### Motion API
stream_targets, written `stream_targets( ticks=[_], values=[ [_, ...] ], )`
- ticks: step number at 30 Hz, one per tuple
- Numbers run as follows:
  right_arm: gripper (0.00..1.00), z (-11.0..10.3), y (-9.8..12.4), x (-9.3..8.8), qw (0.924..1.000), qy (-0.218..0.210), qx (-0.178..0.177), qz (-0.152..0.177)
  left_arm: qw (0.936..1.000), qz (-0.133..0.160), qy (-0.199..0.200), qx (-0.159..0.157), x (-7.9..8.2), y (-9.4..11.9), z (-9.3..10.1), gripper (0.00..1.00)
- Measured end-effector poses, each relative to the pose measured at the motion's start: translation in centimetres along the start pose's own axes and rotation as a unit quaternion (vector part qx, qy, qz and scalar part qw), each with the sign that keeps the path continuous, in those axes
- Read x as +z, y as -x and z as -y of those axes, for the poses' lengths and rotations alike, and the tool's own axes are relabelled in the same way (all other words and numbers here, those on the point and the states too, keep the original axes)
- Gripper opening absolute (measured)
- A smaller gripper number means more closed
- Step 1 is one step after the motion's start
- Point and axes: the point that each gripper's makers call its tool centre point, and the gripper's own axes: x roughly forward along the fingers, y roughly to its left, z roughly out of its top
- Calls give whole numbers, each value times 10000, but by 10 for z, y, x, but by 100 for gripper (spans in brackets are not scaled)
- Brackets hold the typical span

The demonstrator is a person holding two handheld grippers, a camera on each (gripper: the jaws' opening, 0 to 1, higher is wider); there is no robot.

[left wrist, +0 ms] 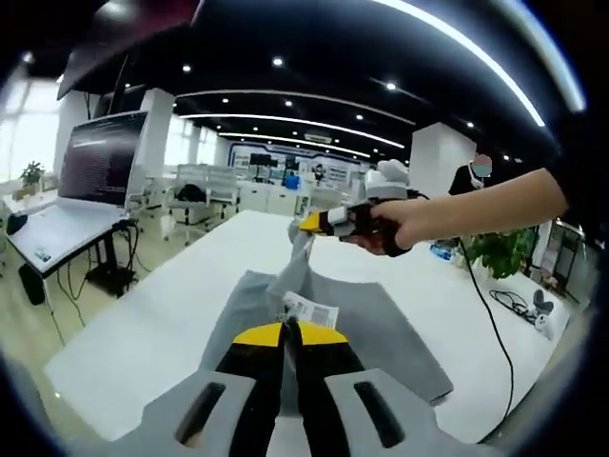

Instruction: Fold the towel on the table until its edges align and the towel forms a compact rectangular stack.

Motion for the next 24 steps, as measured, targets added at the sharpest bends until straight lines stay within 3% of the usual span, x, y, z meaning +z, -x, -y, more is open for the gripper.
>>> stream_targets(
  ticks=[7, 15, 17, 20, 24],
  values=[
    [1, 8, -25, -17, 9997, -11, -221, -111, 9994, -20, 284, 177, -12, -7, -16, 4],
    [1, 8, -49, -40, 9987, 146, -406, -280, 9978, -99, 569, 322, -40, -16, -39, 4],
    [1, 8, -54, -44, 9976, 361, -501, -304, 9971, -104, 685, 325, -45, -17, -44, 4],
    [1, 16, -59, -45, 9907, 972, -929, -222, 9963, -117, 761, 379, -54, -20, -53, 0],
    [1, 19, -74, -53, 9935, 646, -902, -248, 9943, -78, 925, 517, -62, -17, -67, 0]
  ],
)
